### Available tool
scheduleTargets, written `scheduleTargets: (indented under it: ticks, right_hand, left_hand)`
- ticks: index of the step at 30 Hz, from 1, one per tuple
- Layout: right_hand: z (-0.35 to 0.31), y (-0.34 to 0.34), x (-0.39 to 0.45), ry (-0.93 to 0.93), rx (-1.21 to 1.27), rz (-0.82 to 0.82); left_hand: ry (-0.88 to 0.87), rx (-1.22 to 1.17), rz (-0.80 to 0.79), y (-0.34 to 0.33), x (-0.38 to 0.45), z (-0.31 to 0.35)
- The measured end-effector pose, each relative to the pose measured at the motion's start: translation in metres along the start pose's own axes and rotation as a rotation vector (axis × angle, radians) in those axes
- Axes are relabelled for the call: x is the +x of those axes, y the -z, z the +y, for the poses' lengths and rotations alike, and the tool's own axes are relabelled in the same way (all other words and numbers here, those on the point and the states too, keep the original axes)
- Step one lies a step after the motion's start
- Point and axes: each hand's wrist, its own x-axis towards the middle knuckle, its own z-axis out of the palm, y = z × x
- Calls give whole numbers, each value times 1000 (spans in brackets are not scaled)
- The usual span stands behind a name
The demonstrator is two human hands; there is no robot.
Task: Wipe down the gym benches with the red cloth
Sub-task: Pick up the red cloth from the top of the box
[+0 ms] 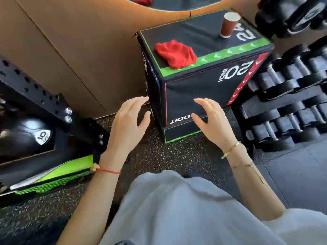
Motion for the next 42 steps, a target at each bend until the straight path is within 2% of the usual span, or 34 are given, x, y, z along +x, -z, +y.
scheduleTargets:
  ticks: [9,22,28,37,42]
  right_hand:
    - [33,-22,110,-59,4,-36]
    - [103,-22,287,32,32,-57]
    - [118,-35,349,45,19,-131]
    - [118,-74,382,-26,-50,-307]
    - [117,-84,382,-14,-126,-274]
  left_hand:
    - [-3,-25,-77,-41,121,-28]
    - [139,-16,-25,-118,261,-45]
    - [193,14,-13,-152,287,-53]
    - [239,72,-124,-186,289,-67]
    - [243,57,-110,-193,287,-69]
